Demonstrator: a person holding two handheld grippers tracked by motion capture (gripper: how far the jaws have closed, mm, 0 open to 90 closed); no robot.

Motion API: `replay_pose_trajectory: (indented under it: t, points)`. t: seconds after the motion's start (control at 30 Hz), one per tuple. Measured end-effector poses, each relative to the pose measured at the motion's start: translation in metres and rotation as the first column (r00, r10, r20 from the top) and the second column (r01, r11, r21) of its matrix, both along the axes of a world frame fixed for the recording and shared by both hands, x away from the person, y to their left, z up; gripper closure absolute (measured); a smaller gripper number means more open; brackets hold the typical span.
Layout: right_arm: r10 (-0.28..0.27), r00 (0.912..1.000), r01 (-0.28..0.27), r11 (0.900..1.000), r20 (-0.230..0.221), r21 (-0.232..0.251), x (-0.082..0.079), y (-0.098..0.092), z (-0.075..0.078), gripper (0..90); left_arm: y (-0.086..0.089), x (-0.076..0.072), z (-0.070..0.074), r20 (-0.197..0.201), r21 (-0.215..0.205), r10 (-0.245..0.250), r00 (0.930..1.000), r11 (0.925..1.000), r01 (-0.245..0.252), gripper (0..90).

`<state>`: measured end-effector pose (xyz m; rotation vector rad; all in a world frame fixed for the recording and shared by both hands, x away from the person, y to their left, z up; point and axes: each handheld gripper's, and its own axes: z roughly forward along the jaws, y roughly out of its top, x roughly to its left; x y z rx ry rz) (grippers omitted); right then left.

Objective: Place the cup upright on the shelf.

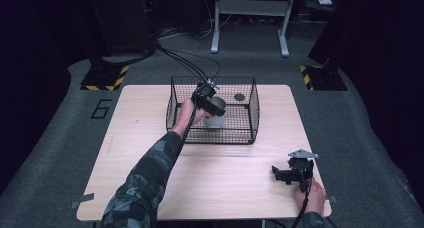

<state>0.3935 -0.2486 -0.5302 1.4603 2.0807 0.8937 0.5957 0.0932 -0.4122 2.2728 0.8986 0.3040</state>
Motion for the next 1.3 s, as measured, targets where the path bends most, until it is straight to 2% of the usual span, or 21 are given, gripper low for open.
replay_pose_trajectory:
  t: [0.43, 0.5, 0.7, 0.8, 0.83, 0.87, 1.07, 1.17, 1.3]
  points:
    - [0.002, 1.0000, -0.002, 1.000, 0.002, -0.001, 0.000, 0.000, 0.000, 0.0, -0.003, 0.002, -0.008, -0.034, 0.043, -0.017, 0.9993, 0.9989, 0.019, 6.2]
    - [0.002, 1.0000, -0.002, 1.000, 0.002, -0.001, 0.000, 0.000, 0.000, 0.0, -0.003, 0.002, -0.009, -0.041, 0.064, -0.029, 0.9987, 0.9975, 0.032, 6.2]
    - [0.002, 1.0000, -0.002, 1.000, 0.001, -0.001, 0.000, 0.000, 0.000, 0.0, -0.005, 0.001, -0.011, -0.038, 0.082, -0.040, 0.9985, 0.9957, 0.043, 6.1]
    - [0.014, 0.9999, -0.014, 1.000, 0.000, -0.001, 0.000, -0.001, 0.000, 0.0, -0.005, -0.001, -0.010, -0.043, 0.111, -0.061, 0.9972, 0.9916, 0.066, 6.1]
    - [0.012, 0.9999, -0.012, 1.000, -0.001, 0.004, 0.000, 0.000, 0.000, 0.0, -0.006, -0.002, -0.011, -0.041, 0.109, -0.057, 0.9976, 0.9921, 0.061, 6.1]
    - [0.018, 0.9998, -0.018, 1.000, -0.001, -0.008, 0.000, -0.001, 0.000, 0.0, -0.006, -0.003, -0.010, -0.037, 0.118, -0.059, 0.9976, 0.9910, 0.063, 6.0]
    - [0.005, 1.0000, -0.005, 1.000, 0.002, -0.002, 0.000, 0.000, 0.000, 0.0, -0.002, -0.005, -0.011, -0.028, 0.102, -0.068, 0.9973, 0.9923, 0.070, 5.9]
    - [0.017, 0.9999, -0.017, 1.000, -0.001, -0.008, 0.000, -0.001, 0.000, 0.0, -0.002, -0.006, -0.012, -0.020, 0.095, -0.058, 0.9981, 0.9937, 0.060, 5.8]
    - [0.018, 0.9998, -0.018, 1.000, -0.001, -0.010, 0.000, -0.001, 0.000, 0.0, 0.003, -0.005, -0.011, -0.033, 0.069, -0.058, 0.9978, 0.9958, 0.060, 5.4]
